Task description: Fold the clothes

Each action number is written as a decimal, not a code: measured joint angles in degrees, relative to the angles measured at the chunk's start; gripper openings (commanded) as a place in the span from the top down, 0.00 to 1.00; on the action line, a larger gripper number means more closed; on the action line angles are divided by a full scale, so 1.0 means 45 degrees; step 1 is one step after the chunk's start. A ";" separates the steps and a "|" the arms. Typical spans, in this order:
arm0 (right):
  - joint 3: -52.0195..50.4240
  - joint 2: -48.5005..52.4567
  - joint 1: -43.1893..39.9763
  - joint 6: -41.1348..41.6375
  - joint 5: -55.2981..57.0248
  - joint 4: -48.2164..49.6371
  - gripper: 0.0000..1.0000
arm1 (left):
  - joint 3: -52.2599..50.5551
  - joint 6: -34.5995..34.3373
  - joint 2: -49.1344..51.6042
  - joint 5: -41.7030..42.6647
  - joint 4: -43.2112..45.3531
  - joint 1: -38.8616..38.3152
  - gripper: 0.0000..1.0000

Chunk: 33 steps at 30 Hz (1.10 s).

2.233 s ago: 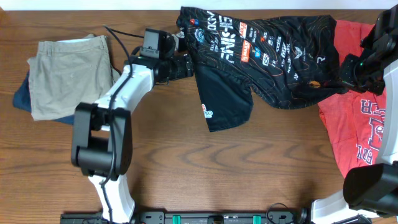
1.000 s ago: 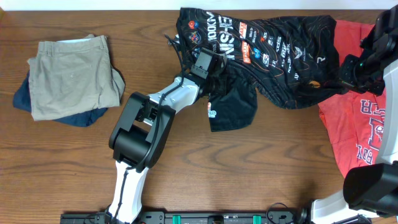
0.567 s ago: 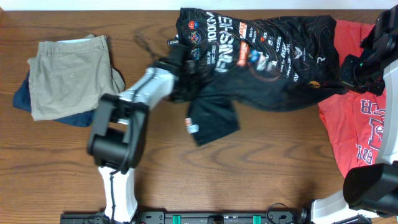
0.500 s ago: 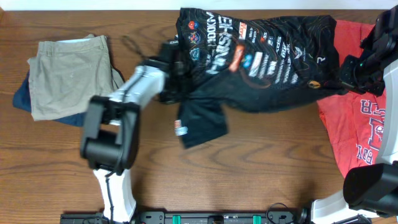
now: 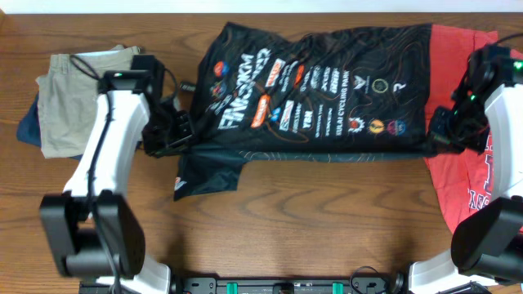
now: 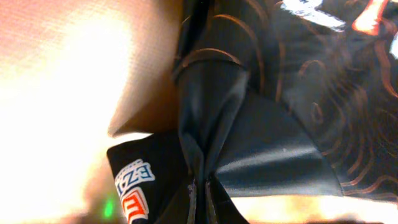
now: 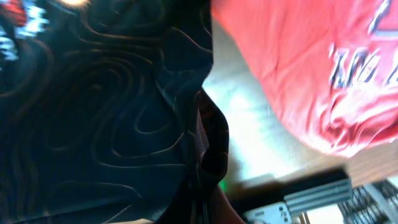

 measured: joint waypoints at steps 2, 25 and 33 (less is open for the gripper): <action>-0.0452 0.0000 0.0000 0.0000 0.0005 0.0000 0.99 | -0.0005 0.0155 -0.0646 -0.0019 -0.0510 0.0131 0.94; -0.2341 -0.4201 -0.0233 0.0005 0.0024 0.0889 0.99 | -0.0005 0.0427 -0.6751 -0.0034 -0.1603 0.0189 0.94; -0.2341 -0.4192 -0.0330 -0.0165 -0.0495 0.3526 0.99 | -0.0005 0.0073 -0.5712 -0.0029 0.0223 0.0189 0.94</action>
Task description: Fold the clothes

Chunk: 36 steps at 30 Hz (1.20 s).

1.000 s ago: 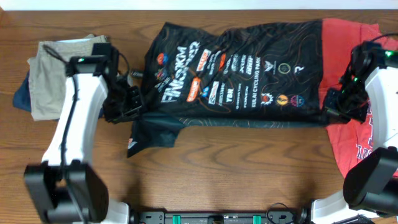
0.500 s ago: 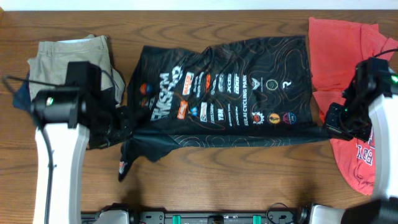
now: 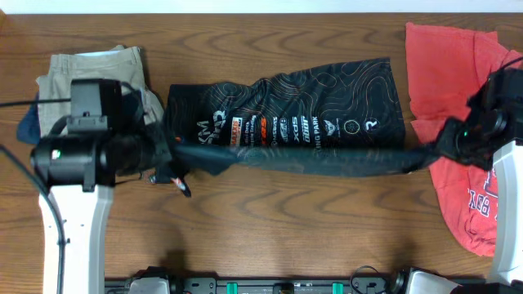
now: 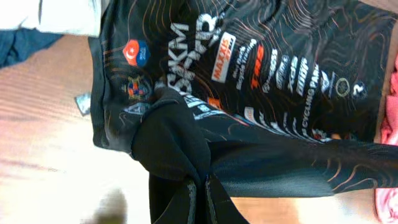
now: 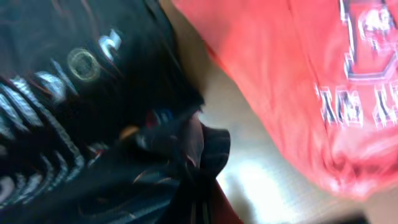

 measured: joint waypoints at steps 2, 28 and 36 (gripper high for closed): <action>0.0000 0.0053 0.0005 -0.0233 -0.0364 0.0607 0.99 | 0.0000 -0.0049 0.0544 -0.0005 0.0301 0.0000 0.94; 0.0005 0.5226 0.1807 -0.0806 -0.0860 0.5401 0.55 | -0.0015 -0.0418 0.7155 -0.1302 0.2516 0.0000 0.39; -0.1253 0.5226 0.1812 -0.0709 -0.0369 0.5090 0.64 | -0.0457 -0.0413 0.7155 -0.1341 0.2982 0.0000 0.39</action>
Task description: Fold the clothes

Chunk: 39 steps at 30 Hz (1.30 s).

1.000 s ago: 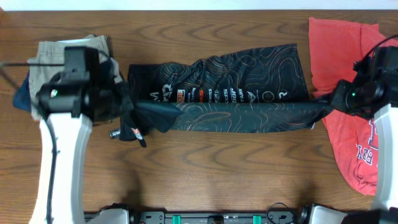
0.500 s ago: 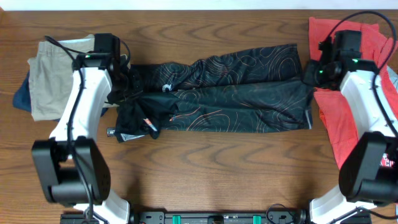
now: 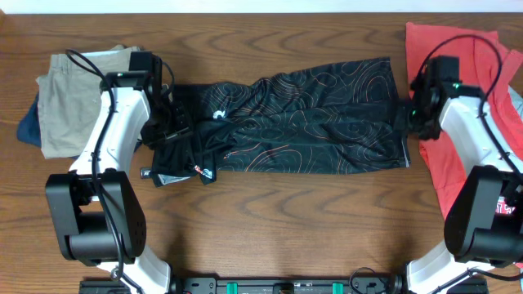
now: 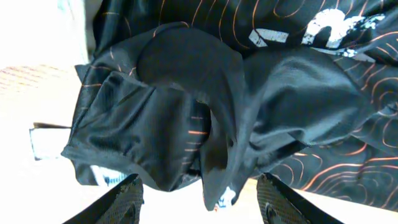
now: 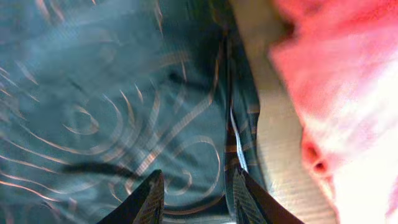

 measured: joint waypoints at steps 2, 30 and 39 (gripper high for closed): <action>-0.0661 0.0005 0.0000 0.0005 0.0019 0.0170 0.63 | -0.0466 0.0000 0.0000 0.0000 0.0330 0.0000 0.39; -0.2861 0.0010 -0.0792 0.2229 0.2477 -0.1234 0.76 | -0.3866 0.0107 -0.0277 0.2016 0.1627 0.0000 0.37; -0.2856 -0.0665 -0.0792 0.0772 -0.0792 0.0588 0.60 | -0.3390 0.0345 -0.1632 0.2924 0.2739 0.0000 0.25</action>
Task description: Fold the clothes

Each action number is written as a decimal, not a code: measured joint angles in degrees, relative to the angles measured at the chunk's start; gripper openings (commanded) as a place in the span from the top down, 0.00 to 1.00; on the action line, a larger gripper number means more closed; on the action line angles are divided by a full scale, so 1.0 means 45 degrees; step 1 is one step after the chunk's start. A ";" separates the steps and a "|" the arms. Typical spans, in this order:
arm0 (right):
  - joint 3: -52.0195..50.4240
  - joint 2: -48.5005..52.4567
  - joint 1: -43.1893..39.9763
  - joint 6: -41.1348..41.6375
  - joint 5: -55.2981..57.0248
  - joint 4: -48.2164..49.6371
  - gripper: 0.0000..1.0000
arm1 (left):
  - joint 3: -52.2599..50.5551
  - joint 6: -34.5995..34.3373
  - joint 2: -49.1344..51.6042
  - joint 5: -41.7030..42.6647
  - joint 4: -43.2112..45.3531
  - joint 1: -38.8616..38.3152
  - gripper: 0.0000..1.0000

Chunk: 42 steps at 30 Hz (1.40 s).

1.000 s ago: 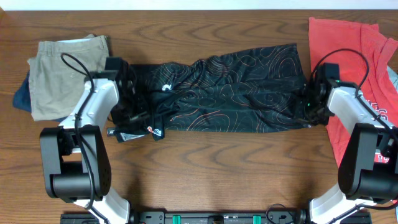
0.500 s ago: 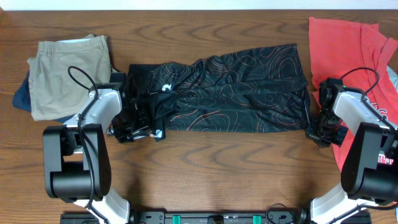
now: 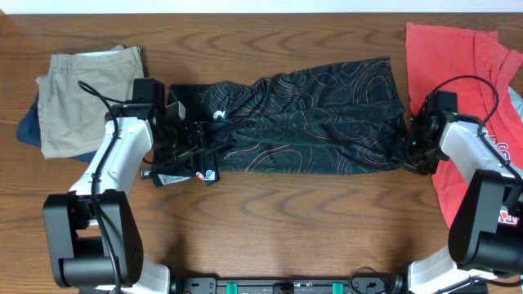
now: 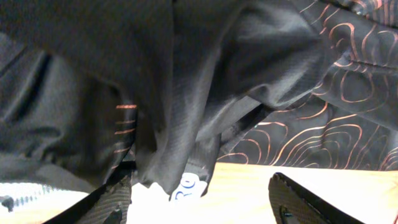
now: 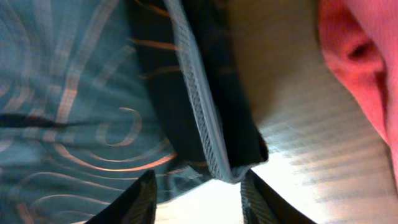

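A black jersey [image 3: 310, 114] with orange contour lines lies folded lengthwise across the middle of the table. Its left end is bunched, and a small logo patch shows there. My left gripper [image 3: 189, 140] is open over that bunched end. In the left wrist view the gripper [image 4: 205, 202] has rumpled black cloth [image 4: 186, 112] hanging between its spread fingers. At the jersey's near right corner my right gripper [image 3: 413, 152] is open. In the right wrist view the gripper [image 5: 199, 199] straddles the hemmed corner [image 5: 205, 130].
A folded khaki garment [image 3: 82, 98] rests on a blue one [image 3: 29, 126] at the left edge. A red T-shirt [image 3: 458, 65] lies spread along the right side, close to the right gripper. Bare wooden table [image 3: 294, 229] runs along the front.
The right gripper has moved from the jersey's far right edge to its near right corner. The left gripper has shifted slightly nearer and rightward over the bunched end. Both stay open.
Both grippers were shut on the near edge of the spread, logo-up jersey. Then they held it lifted and stretched between them. Then it lay folded in half, logos hidden, with both grippers open at its ends. Now they sit open near its front corners.
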 measured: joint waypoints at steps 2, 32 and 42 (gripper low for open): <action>0.0000 -0.0044 0.0000 -0.0092 -0.0223 0.0209 0.60 | 0.0000 0.0000 0.0078 0.0068 0.0117 0.0000 0.25; -0.0044 0.0865 0.0000 0.1093 0.3725 -0.2618 0.99 | -0.0073 0.0029 0.1292 0.0102 0.0937 -0.1365 0.65; -0.0049 0.0879 0.0000 0.1214 0.3988 -0.2657 0.99 | -0.0083 -0.0034 0.1282 0.0097 0.0903 -0.1282 0.94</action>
